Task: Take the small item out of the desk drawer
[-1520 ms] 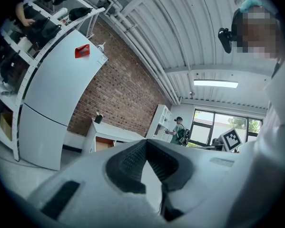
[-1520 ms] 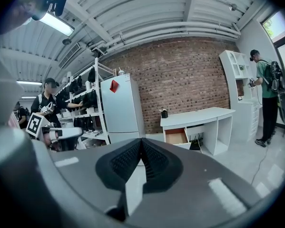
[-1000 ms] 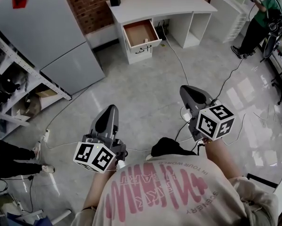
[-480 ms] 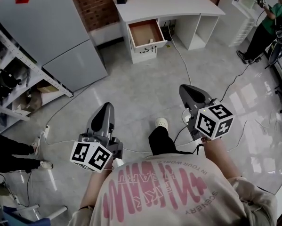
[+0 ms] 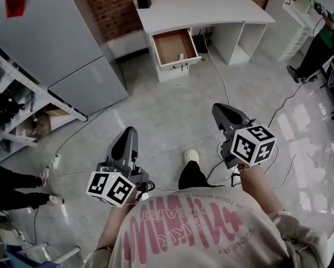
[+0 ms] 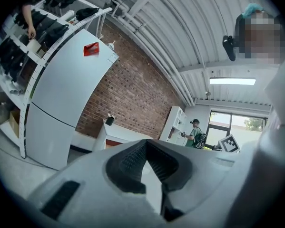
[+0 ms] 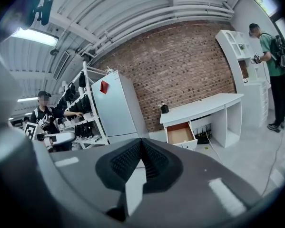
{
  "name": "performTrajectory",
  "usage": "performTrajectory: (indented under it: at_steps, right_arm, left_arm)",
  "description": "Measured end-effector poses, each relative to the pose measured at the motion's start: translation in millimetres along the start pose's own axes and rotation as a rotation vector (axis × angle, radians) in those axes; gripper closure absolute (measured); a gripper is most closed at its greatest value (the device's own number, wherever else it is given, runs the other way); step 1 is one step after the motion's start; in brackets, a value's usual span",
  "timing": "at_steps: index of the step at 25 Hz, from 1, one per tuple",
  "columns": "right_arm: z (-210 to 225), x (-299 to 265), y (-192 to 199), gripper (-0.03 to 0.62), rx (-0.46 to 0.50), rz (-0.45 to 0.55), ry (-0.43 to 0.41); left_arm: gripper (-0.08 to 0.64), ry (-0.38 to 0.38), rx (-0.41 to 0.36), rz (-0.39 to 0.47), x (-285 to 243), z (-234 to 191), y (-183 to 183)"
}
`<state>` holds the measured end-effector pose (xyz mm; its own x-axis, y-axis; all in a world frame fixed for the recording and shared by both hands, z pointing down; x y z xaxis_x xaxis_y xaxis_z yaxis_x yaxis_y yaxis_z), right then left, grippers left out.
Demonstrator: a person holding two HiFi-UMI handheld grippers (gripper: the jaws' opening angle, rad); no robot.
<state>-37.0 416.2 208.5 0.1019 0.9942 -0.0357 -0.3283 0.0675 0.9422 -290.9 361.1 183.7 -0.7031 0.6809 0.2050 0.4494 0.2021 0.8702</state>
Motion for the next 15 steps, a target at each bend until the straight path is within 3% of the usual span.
performTrajectory:
  at_steps: [4, 15]
  right_arm:
    - [28, -35, -12, 0.58, -0.039, -0.009, -0.015]
    - [110, -108, -46, 0.58, -0.029, -0.03, -0.039]
  left_arm:
    - [0.558, -0.03, -0.006, 0.001, -40, -8, 1]
    - [0.558, -0.043, -0.012, 0.013, -139, -11, 15]
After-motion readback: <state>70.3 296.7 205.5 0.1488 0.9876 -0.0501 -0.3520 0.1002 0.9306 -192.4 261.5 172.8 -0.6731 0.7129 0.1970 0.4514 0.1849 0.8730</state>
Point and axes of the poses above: the fingertips, and each gripper's own axes: x backward along the fingers, z to its right, y out of its underside, the point moved 2 cm from there along x, backward along the fingers, and after that the axes turned 14 degrees about z, right-handed, at the moved point
